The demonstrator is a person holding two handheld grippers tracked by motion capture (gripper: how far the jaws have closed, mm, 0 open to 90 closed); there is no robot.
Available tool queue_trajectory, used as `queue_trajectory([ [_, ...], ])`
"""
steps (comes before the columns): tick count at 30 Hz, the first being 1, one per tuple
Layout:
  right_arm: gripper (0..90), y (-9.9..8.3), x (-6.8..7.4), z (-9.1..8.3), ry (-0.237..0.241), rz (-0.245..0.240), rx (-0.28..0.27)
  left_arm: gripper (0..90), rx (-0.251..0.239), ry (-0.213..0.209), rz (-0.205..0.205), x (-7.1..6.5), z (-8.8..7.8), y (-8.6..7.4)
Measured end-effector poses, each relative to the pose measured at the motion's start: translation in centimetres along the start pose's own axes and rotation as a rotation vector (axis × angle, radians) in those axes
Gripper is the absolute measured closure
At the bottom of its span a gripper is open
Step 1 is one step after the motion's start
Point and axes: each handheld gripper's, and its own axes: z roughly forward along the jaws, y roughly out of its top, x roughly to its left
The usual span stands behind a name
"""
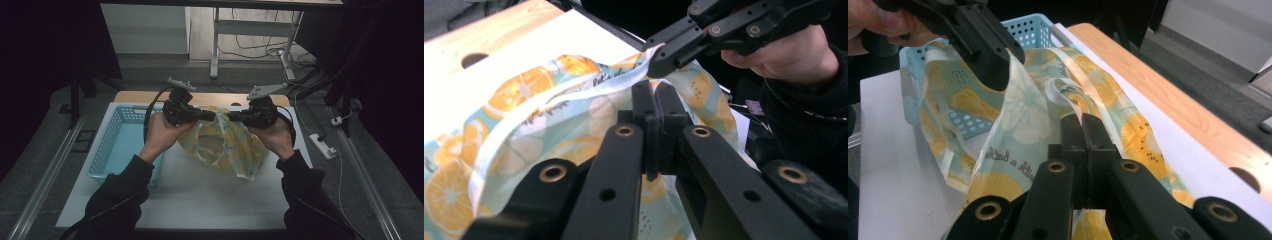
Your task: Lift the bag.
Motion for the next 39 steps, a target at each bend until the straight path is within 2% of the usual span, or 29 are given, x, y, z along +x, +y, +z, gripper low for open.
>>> queue_trajectory([
  [10,90.0,3.0,0.0,-2.0,0.0,-0.022,-0.057,89.9,-0.05,0.039,0.045,-0.9,-2.2,4.1],
  [21,90.0,6.5,-0.5,-3.8,-0.041,-0.036,-0.087,89.8,-0.113,0.089,0.05,-0.9,-4.1,7.5],
  [30,90.0,8.4,-0.7,-4.3,-0.064,-0.039,-0.097,89.8,-0.137,0.121,0.054,-0.6,-4.8,8.3],
  [35,90.0,8.6,-0.5,-4.1,-0.07,-0.041,-0.101,89.7,-0.133,0.143,0.06,-0.4,-4.5,8.1],
  [39,90.0,8.4,-0.5,-3.6,-0.078,-0.046,-0.091,89.6,-0.146,0.143,0.059,0.1,-4.1,7.8],
])
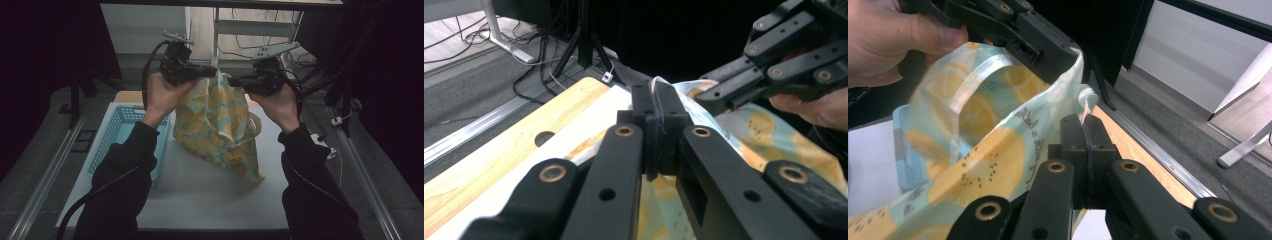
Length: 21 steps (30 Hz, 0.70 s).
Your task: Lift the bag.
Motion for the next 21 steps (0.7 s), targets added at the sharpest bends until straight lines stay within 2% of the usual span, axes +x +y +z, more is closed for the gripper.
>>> queue_trajectory([
  [9,90.0,-1.4,-0.5,1.0,-0.008,0.018,0.025,89.3,0.031,0.03,0.025,0.4,1.2,-0.9],
  [21,89.8,-3.7,-1.5,2.9,-0.008,0.062,0.048,89.0,0.078,0.027,0.015,1.3,3.8,-2.8],
])
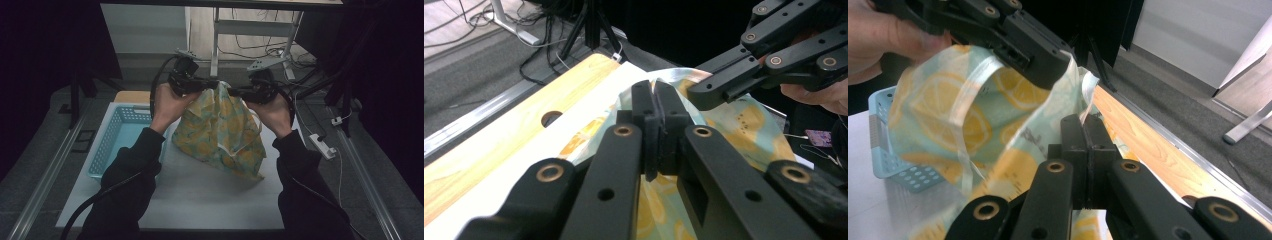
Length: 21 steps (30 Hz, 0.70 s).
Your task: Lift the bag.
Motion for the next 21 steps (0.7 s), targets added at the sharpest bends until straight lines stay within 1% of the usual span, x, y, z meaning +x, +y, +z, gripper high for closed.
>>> queue_trajectory([
  [5,89.1,-0.5,-0.3,0.5,-0.002,0.018,0.01,88.8,0.022,0.001,0.0,0.2,0.7,-0.5],
  [11,83.8,-0.4,-0.4,0.3,-0.011,0.032,0.007,87.3,0.019,-0.014,0.002,0.3,0.6,-0.8],
  [15,78.4,-0.3,-0.3,0.0,-0.016,0.037,-0.005,79.4,0.016,-0.023,0.01,0.0,0.3,-1.0],
  [21,69.8,-0.3,-0.1,-0.4,-0.023,0.034,-0.011,64.2,-0.006,-0.024,0.044,-0.5,-0.6,-1.6],
])
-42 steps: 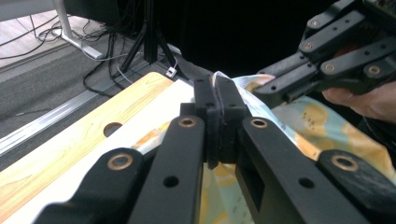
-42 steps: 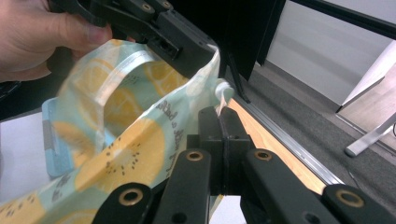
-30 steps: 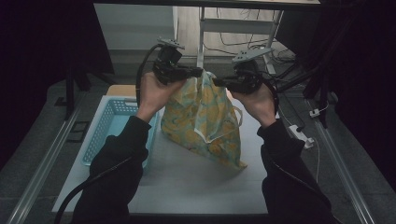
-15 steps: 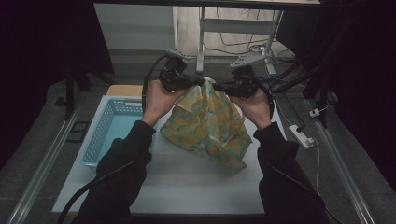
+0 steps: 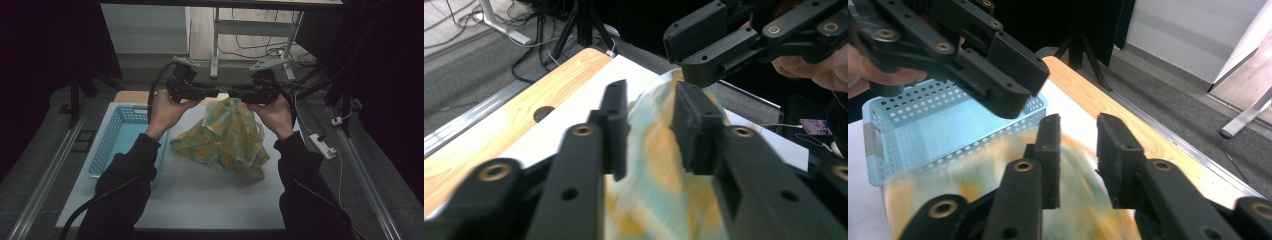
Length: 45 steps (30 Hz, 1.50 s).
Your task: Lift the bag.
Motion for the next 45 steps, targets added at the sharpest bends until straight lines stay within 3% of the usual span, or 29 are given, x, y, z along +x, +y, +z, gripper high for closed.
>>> queue_trajectory([
  [5,63.7,-0.4,0.3,-0.1,0.007,-0.001,0.004,52.8,0.007,0.01,0.045,-0.6,-0.5,-0.9],
  [16,52.1,-2.0,0.9,-0.1,0.03,0.004,0.0,32.5,-0.001,0.045,0.09,-1.7,-1.2,-3.4],
  [26,36.2,-4.3,2.0,0.2,0.037,-0.003,-0.005,16.0,0.015,0.047,0.044,-2.3,-1.2,-6.6],
  [31,29.6,-5.7,2.7,0.8,0.043,-0.003,-0.006,11.5,0.035,0.051,0.015,-2.4,-1.0,-8.6],
  [37,23.9,-7.4,3.4,1.6,0.049,0.02,0.007,7.0,0.066,0.071,0.01,-2.7,-0.7,-11.0],
  [45,14.1,-9.5,4.1,2.1,0.061,0.045,0.004,0.8,0.079,0.043,-0.022,-2.7,-0.4,-14.1],
])
